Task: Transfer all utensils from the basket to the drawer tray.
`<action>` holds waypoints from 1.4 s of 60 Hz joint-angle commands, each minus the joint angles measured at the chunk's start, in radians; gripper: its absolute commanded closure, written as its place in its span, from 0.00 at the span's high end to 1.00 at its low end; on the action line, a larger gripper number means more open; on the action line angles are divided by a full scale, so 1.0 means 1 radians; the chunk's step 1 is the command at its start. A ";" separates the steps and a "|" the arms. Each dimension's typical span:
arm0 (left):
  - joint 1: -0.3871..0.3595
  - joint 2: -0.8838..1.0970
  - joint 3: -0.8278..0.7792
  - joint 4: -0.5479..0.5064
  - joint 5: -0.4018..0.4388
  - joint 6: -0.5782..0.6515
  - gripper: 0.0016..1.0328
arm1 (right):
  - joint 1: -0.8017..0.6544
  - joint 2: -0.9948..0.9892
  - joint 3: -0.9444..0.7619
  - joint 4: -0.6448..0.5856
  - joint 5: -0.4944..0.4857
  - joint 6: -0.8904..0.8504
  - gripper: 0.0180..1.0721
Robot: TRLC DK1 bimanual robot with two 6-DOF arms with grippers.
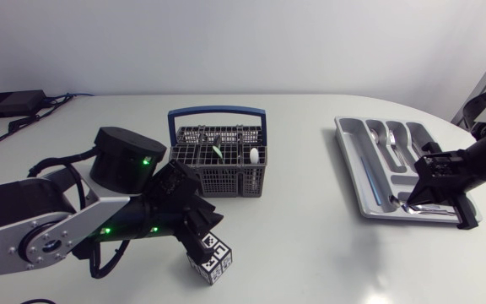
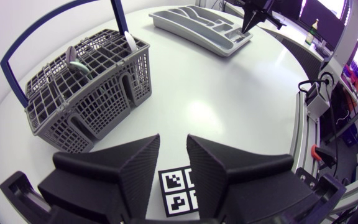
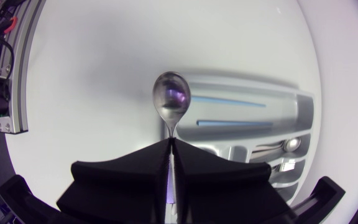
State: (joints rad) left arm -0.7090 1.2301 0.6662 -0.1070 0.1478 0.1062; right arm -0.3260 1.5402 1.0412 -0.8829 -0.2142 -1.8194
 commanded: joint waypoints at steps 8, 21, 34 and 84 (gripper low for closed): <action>-0.003 -0.007 -0.011 -0.007 -0.005 -0.002 0.32 | -0.111 0.167 0.092 0.058 -0.010 -0.089 0.05; 0.003 -0.011 -0.010 -0.011 -0.011 -0.002 0.32 | -0.151 0.265 0.138 0.157 0.019 -0.100 0.05; 0.009 -0.020 -0.016 -0.013 -0.011 -0.002 0.32 | -0.154 0.322 0.132 0.237 0.113 -0.098 0.08; 0.169 -0.043 0.075 0.047 -0.016 -0.117 0.32 | 0.114 -0.106 -0.024 0.165 -0.005 0.410 0.80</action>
State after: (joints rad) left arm -0.5625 1.1908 0.6987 -0.0795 0.1387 0.0319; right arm -0.2642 1.4799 1.0660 -0.7078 -0.2062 -1.5196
